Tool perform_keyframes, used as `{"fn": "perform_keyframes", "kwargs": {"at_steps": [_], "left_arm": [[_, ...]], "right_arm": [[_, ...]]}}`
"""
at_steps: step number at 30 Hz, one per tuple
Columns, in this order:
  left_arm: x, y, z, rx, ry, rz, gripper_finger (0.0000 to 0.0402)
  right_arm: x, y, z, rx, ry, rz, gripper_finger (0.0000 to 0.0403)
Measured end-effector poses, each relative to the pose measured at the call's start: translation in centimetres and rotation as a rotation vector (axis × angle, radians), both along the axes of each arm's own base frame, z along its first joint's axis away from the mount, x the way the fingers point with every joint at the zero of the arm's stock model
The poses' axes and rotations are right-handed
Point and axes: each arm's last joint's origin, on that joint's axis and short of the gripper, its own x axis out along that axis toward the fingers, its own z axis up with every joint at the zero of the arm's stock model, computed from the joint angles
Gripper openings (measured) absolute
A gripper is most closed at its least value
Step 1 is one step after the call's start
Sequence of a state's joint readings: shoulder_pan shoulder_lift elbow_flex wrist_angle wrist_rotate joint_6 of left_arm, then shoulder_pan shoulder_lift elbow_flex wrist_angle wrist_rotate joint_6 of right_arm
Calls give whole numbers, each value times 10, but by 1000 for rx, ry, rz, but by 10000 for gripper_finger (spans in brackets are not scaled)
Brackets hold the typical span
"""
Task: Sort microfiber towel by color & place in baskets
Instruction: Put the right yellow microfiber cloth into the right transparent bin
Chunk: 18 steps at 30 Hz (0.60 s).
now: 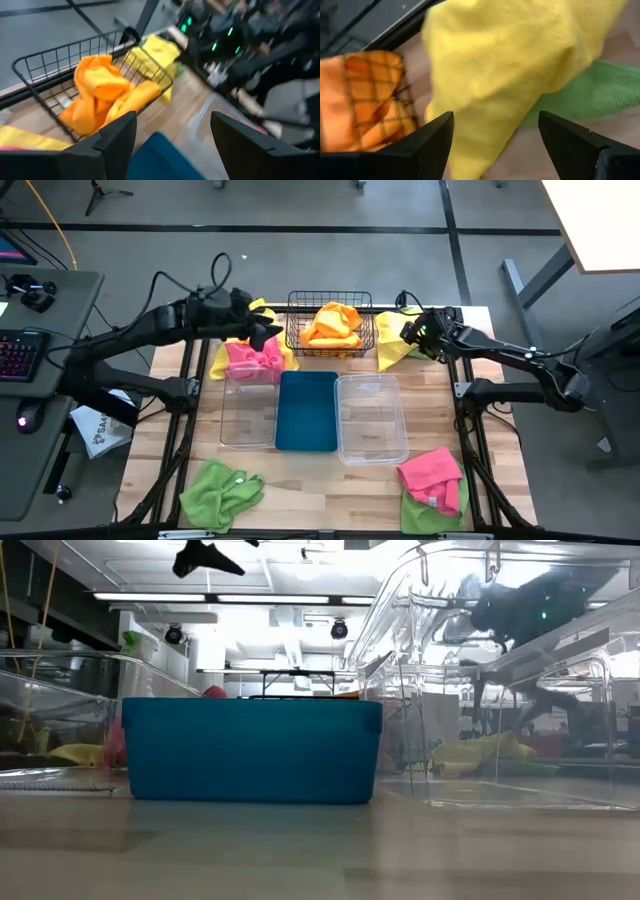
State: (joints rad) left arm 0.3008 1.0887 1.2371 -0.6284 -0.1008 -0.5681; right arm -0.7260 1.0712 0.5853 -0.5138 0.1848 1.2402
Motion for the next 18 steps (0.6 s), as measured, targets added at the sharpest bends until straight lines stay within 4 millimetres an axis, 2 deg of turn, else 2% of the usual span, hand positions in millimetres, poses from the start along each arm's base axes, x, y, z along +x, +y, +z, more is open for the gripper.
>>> {"fn": "perform_keyframes", "kwargs": {"at_steps": [5, 11, 14, 16, 18], "left_arm": [[1, 2, -18, -69, -75, 88, 241], [9, 4, -20, -60, -112, 101, 240], [12, 5, -16, -31, -149, 84, 240], [13, 5, -11, -6, -187, 60, 240], [12, 6, -2, 33, -256, 26, 240]], "right_arm": [[-8, -9, -18, -8, -54, -69, 287], [-12, -25, -19, -128, -120, -84, 272], [-14, -31, -21, -134, -108, -67, 217], [-14, -33, -21, -146, -114, -54, 148], [-12, -35, -16, -200, -138, -13, 61]]}}
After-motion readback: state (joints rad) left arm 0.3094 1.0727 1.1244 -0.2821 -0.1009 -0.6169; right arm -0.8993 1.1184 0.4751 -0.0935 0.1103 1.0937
